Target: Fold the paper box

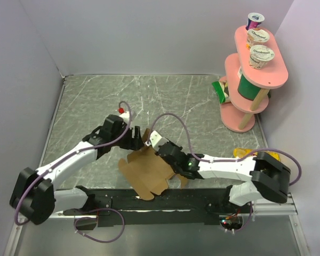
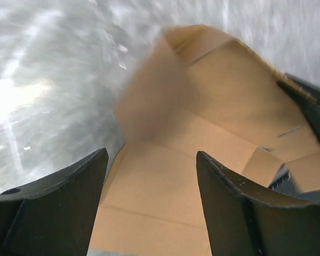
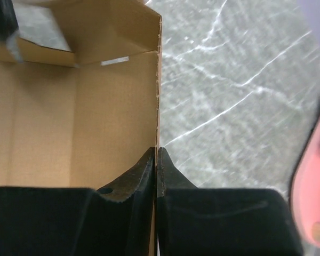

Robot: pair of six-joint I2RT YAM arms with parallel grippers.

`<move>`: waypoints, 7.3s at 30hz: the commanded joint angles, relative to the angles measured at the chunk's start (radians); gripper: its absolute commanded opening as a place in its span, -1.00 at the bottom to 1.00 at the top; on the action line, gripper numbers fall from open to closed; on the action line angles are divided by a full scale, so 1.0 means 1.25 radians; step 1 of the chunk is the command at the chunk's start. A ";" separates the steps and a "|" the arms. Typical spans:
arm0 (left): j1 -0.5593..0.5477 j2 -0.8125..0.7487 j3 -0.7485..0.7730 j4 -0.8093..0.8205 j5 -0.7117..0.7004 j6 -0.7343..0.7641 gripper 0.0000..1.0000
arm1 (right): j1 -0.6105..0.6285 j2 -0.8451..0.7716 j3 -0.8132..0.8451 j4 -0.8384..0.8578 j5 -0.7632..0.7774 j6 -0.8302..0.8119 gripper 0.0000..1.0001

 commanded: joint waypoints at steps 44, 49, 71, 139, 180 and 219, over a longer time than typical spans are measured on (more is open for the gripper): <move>0.129 -0.052 -0.164 0.476 -0.107 -0.056 0.20 | -0.024 0.269 -0.013 0.597 0.065 -0.565 -1.00; 0.129 -0.005 -0.171 0.542 -0.055 -0.025 0.20 | -0.026 0.264 -0.009 0.586 0.054 -0.568 -1.00; 0.102 0.165 -0.156 0.696 -0.074 0.046 -0.88 | -0.021 0.248 0.003 0.538 0.101 -0.500 -0.70; -0.243 0.041 -0.375 0.789 -0.655 0.008 -0.98 | -0.041 0.163 0.028 0.301 0.220 0.336 0.52; -0.373 0.006 -0.378 0.697 -1.021 -0.095 -0.98 | -0.145 0.004 0.146 -0.165 -0.011 1.472 0.39; -0.372 -0.222 -0.373 0.591 -0.670 -0.030 0.95 | -0.237 0.071 -0.030 0.343 0.042 1.154 -1.00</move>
